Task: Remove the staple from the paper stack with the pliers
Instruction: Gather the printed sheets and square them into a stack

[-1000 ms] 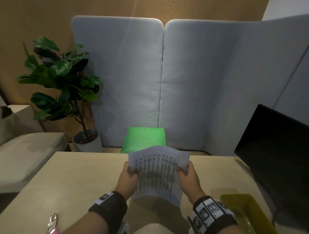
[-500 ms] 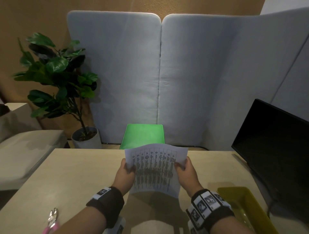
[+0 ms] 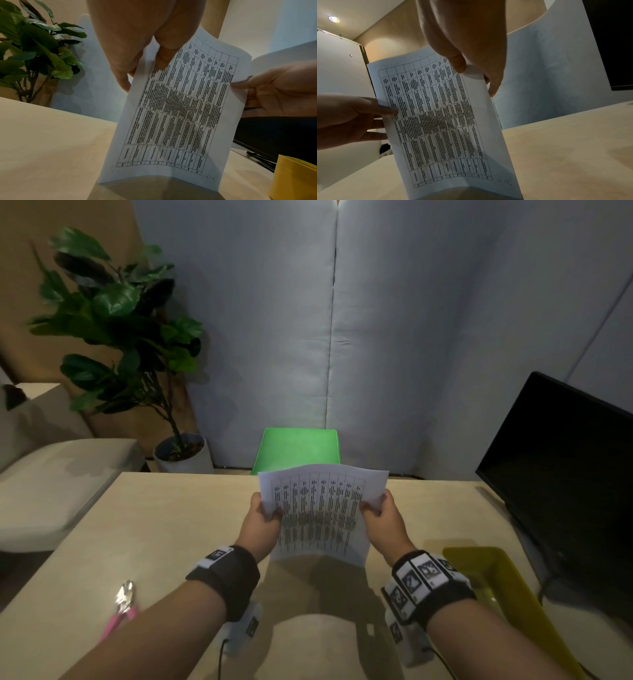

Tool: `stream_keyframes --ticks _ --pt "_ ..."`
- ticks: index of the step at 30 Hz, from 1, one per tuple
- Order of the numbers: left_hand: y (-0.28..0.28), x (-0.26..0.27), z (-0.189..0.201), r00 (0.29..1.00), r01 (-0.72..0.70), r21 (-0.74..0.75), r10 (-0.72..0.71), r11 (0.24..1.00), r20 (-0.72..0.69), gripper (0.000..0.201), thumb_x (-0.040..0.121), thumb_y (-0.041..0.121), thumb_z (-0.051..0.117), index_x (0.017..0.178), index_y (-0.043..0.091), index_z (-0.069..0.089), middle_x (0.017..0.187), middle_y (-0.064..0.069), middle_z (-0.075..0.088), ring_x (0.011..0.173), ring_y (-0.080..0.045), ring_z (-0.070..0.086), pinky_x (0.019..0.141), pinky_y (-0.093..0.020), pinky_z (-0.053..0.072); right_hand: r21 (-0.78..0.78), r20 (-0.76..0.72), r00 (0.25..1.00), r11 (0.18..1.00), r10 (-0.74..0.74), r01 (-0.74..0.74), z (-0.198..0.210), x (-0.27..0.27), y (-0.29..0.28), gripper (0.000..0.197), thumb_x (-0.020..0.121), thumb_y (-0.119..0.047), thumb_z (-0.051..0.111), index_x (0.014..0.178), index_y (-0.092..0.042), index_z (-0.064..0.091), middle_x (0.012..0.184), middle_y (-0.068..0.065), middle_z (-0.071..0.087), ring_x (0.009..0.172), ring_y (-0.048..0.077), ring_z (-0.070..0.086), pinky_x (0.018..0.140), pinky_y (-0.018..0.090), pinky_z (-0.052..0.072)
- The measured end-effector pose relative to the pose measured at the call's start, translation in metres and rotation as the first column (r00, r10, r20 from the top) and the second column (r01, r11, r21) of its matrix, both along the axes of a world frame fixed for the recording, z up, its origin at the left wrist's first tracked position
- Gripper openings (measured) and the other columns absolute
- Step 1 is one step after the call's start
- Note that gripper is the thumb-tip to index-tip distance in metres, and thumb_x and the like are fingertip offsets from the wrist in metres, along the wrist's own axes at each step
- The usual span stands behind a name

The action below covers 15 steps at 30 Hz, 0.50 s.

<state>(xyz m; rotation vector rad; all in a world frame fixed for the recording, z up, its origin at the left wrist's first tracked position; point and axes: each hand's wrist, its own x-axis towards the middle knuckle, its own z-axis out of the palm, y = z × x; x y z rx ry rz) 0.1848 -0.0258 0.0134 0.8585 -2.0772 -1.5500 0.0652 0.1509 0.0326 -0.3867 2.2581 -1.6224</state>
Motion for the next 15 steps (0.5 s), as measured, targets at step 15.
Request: stream_keyframes --ticks 15 --pt "-0.007 0.011 -0.01 0.997 -0.054 -0.038 0.056 0.998 0.062 0.019 0.098 0.011 0.043 0.116 0.013 0.043 0.107 -0.006 0.057 0.099 -0.024 0.055 0.081 -0.032 0.043 -0.003 -0.012 1.0 1.0 0.027 -0.027 -0.007 0.007 -0.011 0.02 0.098 -0.014 0.045 0.118 -0.014 0.045 0.114 0.008 0.06 0.106 0.025 0.058 0.087 0.037 0.049"
